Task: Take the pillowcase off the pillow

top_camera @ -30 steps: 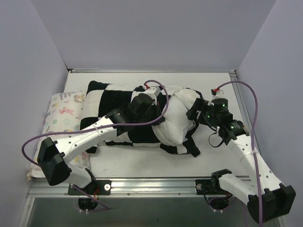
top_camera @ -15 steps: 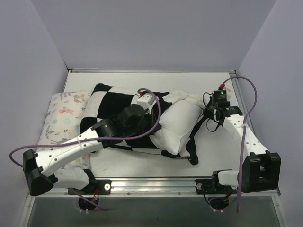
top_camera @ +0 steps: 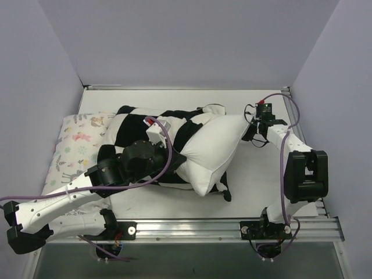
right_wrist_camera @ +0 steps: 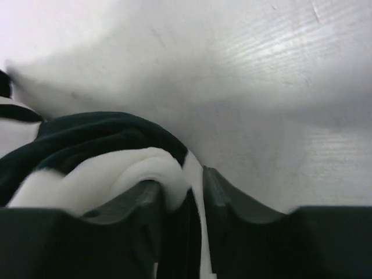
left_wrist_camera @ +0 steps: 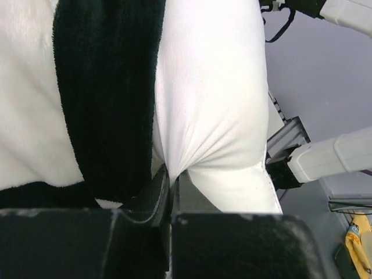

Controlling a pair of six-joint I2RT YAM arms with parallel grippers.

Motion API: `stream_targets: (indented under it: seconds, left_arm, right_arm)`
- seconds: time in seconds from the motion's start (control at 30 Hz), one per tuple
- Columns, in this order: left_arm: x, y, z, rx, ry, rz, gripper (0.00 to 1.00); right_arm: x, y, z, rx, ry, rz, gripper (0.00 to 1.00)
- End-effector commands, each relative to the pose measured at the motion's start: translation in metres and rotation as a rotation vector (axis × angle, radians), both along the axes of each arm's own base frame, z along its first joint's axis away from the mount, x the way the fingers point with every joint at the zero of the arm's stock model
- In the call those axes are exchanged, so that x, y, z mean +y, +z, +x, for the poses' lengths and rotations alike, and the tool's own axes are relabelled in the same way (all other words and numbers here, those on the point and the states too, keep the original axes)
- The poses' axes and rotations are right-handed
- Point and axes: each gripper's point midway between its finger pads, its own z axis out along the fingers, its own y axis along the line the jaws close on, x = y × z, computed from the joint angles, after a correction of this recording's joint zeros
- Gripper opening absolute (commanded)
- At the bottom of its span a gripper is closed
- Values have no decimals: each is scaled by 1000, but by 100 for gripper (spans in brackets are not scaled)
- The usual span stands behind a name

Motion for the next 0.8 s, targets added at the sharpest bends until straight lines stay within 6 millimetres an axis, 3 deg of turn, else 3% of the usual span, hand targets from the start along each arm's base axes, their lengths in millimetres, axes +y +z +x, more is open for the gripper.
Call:
stream_targets:
  seconds: [0.0, 0.03, 0.07, 0.1, 0.13, 0.17, 0.23, 0.27, 0.33, 0.47, 0.57, 0.63, 0.77]
  left_arm:
    - [-8, 59, 19, -114, 68, -132, 0]
    - [-12, 71, 29, -146, 104, -164, 0]
    - [-24, 63, 38, -145, 115, -142, 0]
    - [-30, 66, 44, -166, 117, -141, 0]
    - [-40, 82, 48, -191, 115, -186, 0]
    - [-56, 73, 59, -181, 113, -162, 0]
    - [-74, 75, 69, -191, 101, -163, 0]
    - [-90, 78, 77, -190, 99, -160, 0]
    - [-103, 76, 91, -186, 99, -155, 0]
    - [-142, 65, 115, -156, 74, -137, 0]
    - [-154, 43, 124, -125, 76, -89, 0]
    - [-150, 34, 132, -108, 116, -77, 0]
    - [-145, 14, 144, -69, 135, -83, 0]
  right_arm:
    - [7, 60, 23, -202, 12, 73, 35]
    - [6, 60, 15, -200, 10, 76, 43]
    - [5, 78, 10, -244, 10, 78, 57]
    - [-6, 81, 6, -251, -14, 62, 63]
    - [-11, 85, 2, -256, -25, 53, 68]
    - [-26, 95, -2, -275, -62, 43, 75]
    - [-54, 94, -11, -234, -136, 40, 78]
    - [-61, 103, -16, -252, -160, 40, 81]
    - [-80, 109, -26, -251, -218, 7, 83]
    - [-92, 146, -49, -333, -261, -84, 91]
    - [-97, 146, -58, -327, -313, -94, 93]
    - [-97, 142, -57, -317, -319, -90, 93]
    - [-78, 153, -59, -345, -240, -56, 93]
